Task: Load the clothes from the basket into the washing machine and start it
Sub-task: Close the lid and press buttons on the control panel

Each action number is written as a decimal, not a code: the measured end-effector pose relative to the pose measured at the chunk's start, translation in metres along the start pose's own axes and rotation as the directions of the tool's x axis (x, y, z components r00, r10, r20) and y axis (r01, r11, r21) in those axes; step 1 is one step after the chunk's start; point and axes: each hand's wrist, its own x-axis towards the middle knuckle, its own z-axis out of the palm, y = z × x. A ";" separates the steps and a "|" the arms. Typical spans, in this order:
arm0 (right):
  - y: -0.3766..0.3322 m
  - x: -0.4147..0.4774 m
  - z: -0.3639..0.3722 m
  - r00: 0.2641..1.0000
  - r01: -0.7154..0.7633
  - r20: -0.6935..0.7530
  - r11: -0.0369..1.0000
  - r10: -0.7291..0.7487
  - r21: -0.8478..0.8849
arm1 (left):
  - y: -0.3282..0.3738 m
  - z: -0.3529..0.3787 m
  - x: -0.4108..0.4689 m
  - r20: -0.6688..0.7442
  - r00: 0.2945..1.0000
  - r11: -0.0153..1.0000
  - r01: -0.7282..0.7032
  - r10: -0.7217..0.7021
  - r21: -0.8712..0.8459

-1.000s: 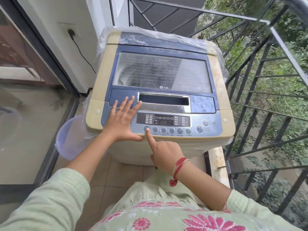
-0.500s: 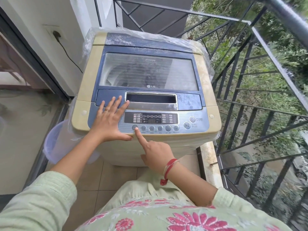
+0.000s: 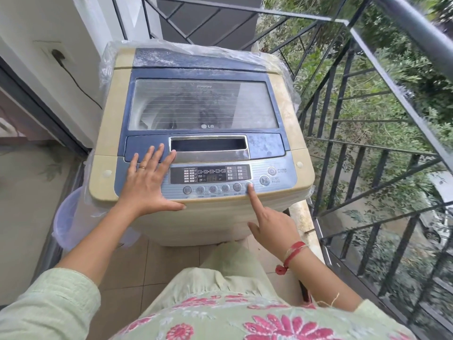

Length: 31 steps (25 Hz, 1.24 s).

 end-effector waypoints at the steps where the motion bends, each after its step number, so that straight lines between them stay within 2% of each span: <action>1: 0.000 0.001 -0.001 1.000 0.001 0.008 1.000 -0.001 -0.008 | 0.000 0.000 0.000 0.000 1.000 1.000 0.001 -0.001 0.003; 7: 0.013 0.012 -0.011 0.992 -0.019 0.119 0.995 0.031 -0.103 | 0.000 0.001 0.001 -0.007 1.000 1.000 -0.004 0.004 0.003; 11: 0.028 0.018 -0.012 0.984 0.038 0.174 0.999 -0.043 0.029 | 0.001 0.001 0.000 -0.015 1.000 1.000 0.003 -0.003 -0.017; 13: 0.038 0.019 -0.009 0.988 0.045 0.143 0.996 -0.056 0.081 | 0.000 0.001 0.000 -0.019 1.000 1.000 -0.002 0.001 -0.022; 16: 0.049 0.012 -0.006 0.997 -0.028 0.079 0.994 0.020 0.101 | 0.000 0.001 0.000 -0.020 1.000 1.000 0.000 0.000 -0.020; 20: 0.052 0.012 -0.009 0.995 -0.050 0.087 0.993 0.041 0.106 | -0.001 0.002 0.001 -0.012 1.000 1.000 0.000 0.000 -0.008; 27: 0.036 0.012 -0.016 0.996 -0.071 0.056 0.997 0.072 -0.014 | -0.001 0.001 0.000 -0.009 1.000 1.000 -0.003 0.003 -0.015; 31: 0.038 0.015 -0.023 0.992 -0.089 0.084 0.996 0.091 -0.020 | -0.001 0.001 0.000 -0.010 1.000 1.000 0.002 -0.002 -0.018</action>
